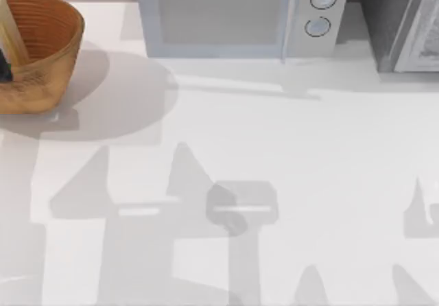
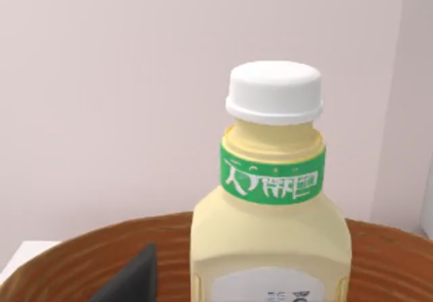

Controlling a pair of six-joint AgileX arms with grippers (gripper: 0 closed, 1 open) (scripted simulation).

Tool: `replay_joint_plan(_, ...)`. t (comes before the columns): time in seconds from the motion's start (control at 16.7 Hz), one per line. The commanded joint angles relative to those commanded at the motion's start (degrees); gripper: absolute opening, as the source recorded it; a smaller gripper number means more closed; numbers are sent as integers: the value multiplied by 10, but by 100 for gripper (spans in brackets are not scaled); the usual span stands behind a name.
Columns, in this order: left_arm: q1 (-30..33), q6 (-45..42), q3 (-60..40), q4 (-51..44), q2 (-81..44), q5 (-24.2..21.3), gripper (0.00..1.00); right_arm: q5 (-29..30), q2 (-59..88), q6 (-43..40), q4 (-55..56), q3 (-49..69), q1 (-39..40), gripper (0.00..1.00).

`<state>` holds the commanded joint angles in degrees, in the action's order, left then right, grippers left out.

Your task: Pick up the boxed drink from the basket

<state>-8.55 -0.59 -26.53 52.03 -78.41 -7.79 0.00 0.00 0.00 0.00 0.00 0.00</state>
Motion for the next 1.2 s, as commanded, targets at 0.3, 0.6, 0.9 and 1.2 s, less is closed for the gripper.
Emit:
replay_joint_plan(0.3, -7, -1, -77, 136, -215, -24, 100, 0, 0, 0, 0, 0, 0, 100)
replay_joint_plan(0.6, -8, 0, -116, 203, -325, -36, 100, 0, 0, 0, 0, 0, 0, 100)
replay_joint_plan(0.9, -6, -1, -118, 208, -318, -35, 100, 0, 0, 0, 0, 0, 0, 100)
replay_joint_plan(1.2, -2, 0, -156, 186, -348, -30, 100, 0, 0, 0, 0, 0, 0, 100)
